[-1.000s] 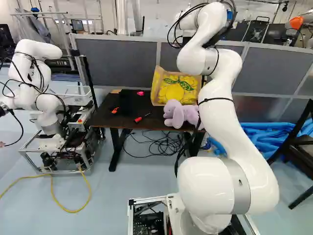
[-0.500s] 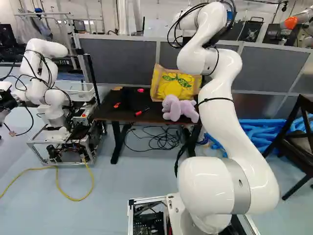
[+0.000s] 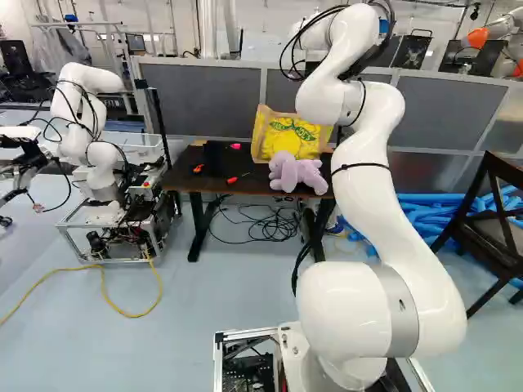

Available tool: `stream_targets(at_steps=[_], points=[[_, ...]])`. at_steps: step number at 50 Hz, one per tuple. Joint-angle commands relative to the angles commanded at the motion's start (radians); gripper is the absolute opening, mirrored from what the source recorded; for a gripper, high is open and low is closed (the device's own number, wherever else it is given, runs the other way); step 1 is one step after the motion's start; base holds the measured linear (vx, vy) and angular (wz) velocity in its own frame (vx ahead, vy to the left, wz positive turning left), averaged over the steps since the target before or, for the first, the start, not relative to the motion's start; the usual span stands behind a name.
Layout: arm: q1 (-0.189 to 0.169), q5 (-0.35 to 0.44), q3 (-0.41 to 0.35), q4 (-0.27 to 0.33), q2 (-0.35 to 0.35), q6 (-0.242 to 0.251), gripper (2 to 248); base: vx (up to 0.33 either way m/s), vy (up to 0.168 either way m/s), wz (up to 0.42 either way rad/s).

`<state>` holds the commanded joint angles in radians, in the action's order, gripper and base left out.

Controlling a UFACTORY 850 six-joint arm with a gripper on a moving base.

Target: Pick up the bag on the ground and place it on the table

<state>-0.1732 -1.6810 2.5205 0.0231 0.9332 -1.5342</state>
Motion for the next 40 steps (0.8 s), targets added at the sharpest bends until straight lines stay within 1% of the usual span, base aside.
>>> stream_targets(at_steps=[18, 40], points=[[0.0, 0.0, 0.0, 0.0, 0.0, 0.0, 247, -0.14, 0.0, 0.017], [0.0, 0.0, 0.0, 0.0, 0.0, 0.0, 247, 0.003, 0.0, -0.002]])
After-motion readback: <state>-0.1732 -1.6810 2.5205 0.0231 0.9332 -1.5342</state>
